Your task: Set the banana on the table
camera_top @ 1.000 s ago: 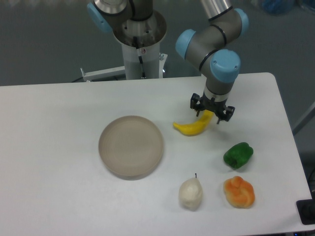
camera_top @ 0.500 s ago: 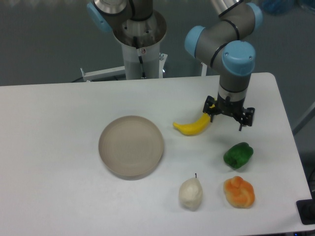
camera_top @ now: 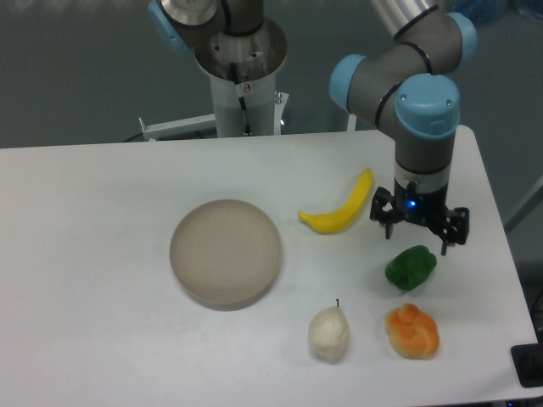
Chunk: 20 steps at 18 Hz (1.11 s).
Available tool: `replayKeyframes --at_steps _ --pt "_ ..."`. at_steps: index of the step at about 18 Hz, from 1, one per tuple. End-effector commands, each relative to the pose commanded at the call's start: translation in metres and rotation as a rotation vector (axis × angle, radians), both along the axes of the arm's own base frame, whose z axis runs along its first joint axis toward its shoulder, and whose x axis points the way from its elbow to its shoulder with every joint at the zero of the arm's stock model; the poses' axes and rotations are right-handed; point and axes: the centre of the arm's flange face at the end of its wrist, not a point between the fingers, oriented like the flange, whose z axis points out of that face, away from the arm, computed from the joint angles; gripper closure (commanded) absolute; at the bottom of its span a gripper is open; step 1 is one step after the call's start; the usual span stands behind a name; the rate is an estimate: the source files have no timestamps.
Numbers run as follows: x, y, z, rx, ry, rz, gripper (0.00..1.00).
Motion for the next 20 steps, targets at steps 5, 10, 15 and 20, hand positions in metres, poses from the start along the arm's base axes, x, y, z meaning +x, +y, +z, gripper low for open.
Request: replayKeyframes --at_steps 5,10,15,20 --pt "-0.009 0.007 0.007 0.010 0.020 -0.001 0.00" --pt "-0.018 0.016 0.000 -0.052 0.071 0.015 0.00" --pt "-0.021 0.026 -0.003 -0.055 0.078 0.014 0.00" --pt "-0.022 0.030 -0.003 -0.058 0.083 0.014 0.00"
